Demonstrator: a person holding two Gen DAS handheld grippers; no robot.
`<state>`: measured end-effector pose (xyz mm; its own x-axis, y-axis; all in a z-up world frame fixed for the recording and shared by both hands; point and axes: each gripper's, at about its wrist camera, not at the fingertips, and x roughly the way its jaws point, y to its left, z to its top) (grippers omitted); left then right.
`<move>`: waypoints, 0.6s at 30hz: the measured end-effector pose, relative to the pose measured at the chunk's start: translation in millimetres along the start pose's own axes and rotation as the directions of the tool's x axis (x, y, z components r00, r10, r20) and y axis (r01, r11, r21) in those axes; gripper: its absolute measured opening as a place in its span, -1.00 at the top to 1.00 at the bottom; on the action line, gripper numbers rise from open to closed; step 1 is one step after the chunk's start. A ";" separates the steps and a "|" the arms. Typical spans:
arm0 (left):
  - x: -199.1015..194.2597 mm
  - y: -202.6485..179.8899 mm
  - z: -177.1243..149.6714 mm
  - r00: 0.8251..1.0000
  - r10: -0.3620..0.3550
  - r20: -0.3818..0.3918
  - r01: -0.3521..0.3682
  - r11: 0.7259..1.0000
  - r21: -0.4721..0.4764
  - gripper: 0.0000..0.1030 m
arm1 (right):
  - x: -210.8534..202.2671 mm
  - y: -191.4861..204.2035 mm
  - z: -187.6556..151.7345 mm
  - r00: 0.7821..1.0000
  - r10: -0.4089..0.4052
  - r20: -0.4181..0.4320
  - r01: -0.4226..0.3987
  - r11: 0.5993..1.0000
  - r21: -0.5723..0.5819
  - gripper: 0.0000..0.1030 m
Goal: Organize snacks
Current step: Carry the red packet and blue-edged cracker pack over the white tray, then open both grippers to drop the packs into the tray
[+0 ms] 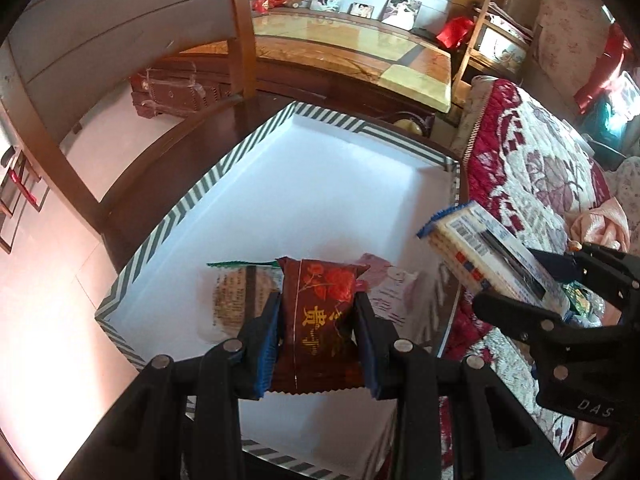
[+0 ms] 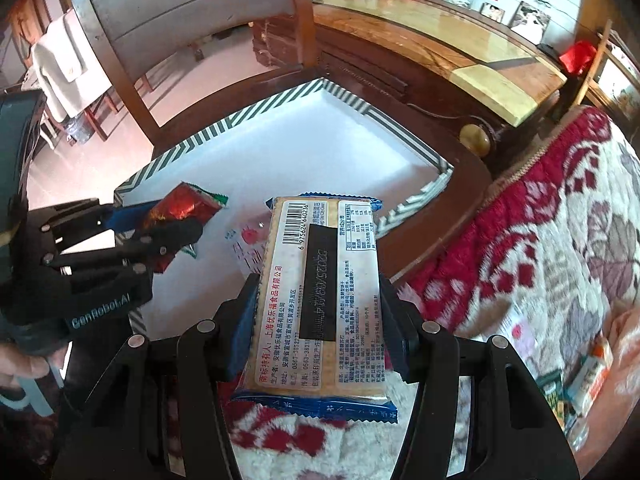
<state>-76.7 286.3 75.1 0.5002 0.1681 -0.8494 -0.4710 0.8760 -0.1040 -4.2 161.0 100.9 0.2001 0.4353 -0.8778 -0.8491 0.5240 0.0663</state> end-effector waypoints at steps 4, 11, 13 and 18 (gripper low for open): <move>5.6 7.2 0.1 1.000 0.010 -0.007 -0.010 1.000 -0.015 0.28 | 14.5 7.7 15.8 1.000 0.012 -0.014 -0.012 1.000 -0.012 -0.07; 12.8 15.0 -2.4 0.999 0.028 -0.021 -0.028 0.999 -0.030 0.28 | 46.4 16.7 36.5 0.998 0.042 -0.045 -0.042 0.999 0.008 -0.07; 14.6 16.5 -3.2 0.999 0.033 -0.023 -0.034 0.999 -0.037 0.28 | 54.9 18.1 38.9 0.997 0.048 -0.053 -0.047 0.999 0.023 -0.07; 14.5 17.0 -4.8 0.999 0.048 -0.015 -0.049 0.998 -0.044 0.28 | 73.7 15.9 40.1 0.996 0.063 -0.066 -0.058 0.996 0.072 -0.07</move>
<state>-81.0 301.4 58.5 0.4659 0.2034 -0.8612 -0.5267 0.8458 -0.0852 16.6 230.7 56.2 0.1137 0.4185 -0.9011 -0.8218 0.5493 0.1514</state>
